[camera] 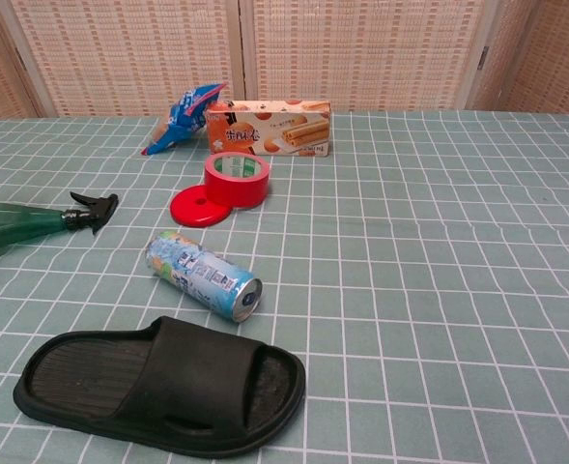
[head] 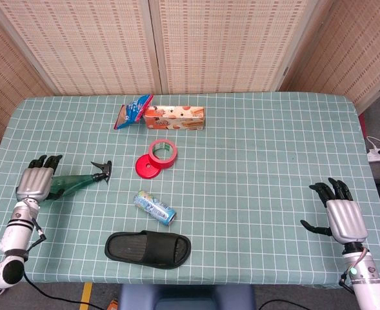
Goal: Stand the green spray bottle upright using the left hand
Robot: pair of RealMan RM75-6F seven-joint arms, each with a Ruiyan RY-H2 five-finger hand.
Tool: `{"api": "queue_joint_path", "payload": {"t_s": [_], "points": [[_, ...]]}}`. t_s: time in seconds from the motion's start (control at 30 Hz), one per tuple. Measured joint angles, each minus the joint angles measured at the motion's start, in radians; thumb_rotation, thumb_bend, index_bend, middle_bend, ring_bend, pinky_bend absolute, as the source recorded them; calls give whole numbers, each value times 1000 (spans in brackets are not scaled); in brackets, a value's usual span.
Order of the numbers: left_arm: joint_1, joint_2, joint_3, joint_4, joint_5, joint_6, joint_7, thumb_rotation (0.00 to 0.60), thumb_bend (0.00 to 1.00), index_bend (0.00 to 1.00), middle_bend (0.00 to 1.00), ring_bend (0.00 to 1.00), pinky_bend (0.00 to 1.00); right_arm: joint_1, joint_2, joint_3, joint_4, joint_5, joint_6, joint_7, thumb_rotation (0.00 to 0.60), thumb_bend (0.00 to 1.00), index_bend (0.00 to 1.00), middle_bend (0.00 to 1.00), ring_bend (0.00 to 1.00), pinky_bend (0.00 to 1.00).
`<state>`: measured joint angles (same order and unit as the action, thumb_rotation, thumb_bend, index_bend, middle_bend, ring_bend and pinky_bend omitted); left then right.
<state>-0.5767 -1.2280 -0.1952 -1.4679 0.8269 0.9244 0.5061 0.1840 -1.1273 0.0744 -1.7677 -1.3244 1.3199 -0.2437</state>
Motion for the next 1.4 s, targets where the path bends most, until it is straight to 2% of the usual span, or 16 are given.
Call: {"api": "queue_joint_path", "payload": {"t_s": [0.2,0.5,0.73,1.0,1.4], "points": [[-46,-57,11,69,-102,-37,41,600,269,41,113,0,127,2,9,-1,-5,1,-8,12,600,93,217,158,0,0],[-98,-109,18,137,-186,-54,72,600,274,97,135,0,130,6,16,-2,-9,7,-20,13,600,93,221,158,0,0],[-134,-117,33,151,-316,-68,146,600,273,207,88,0,116,6,15,-1,-11,15,-20,6,600,92,227,158,0,0],[-168,-117,62,154,-400,-91,183,600,268,207,78,0,112,7,16,-1,-14,19,-21,0,600,92,228,158,0,0],[-221,-162,86,235,-491,-134,204,600,263,232,81,0,113,8,12,0,-14,27,-17,-14,600,92,229,158,0,0]]}}
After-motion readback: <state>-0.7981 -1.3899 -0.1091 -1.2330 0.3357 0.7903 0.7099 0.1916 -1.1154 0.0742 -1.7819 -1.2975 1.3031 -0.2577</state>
